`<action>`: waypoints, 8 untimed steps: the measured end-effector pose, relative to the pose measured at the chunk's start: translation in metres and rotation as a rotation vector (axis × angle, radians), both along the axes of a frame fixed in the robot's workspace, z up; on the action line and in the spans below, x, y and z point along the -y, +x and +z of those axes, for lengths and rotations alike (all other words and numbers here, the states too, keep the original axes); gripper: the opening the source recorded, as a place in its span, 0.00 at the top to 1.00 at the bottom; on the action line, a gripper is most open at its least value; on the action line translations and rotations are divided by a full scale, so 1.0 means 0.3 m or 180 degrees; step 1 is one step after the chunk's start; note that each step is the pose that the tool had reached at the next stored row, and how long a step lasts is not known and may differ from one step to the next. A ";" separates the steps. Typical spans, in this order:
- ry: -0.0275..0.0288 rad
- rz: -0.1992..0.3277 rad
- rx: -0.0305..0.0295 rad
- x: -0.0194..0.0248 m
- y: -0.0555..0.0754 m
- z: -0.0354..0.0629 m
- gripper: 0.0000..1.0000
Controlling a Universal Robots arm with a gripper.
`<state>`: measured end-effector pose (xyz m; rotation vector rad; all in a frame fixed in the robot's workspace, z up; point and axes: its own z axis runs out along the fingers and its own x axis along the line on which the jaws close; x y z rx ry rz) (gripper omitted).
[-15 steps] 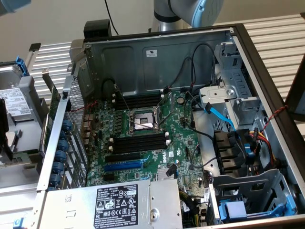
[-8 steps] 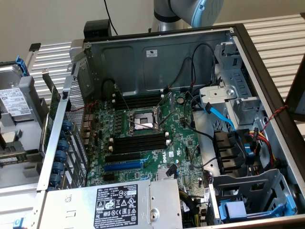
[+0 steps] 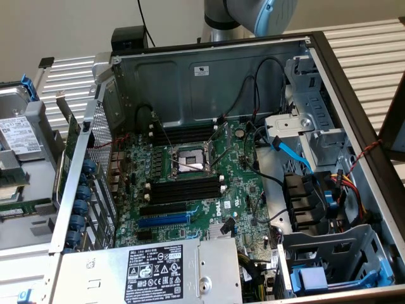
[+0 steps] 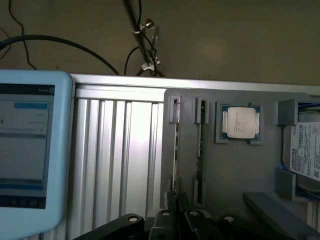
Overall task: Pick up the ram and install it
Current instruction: 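Pick up the ram and move it above insertion slot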
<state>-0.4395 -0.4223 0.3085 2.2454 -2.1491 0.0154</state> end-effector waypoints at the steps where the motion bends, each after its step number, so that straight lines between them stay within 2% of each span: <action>1: 0.0002 0.0000 0.0000 0.000 0.012 0.015 0.87; 8: 0.0028 0.0000 0.0000 0.000 0.102 0.122 0.87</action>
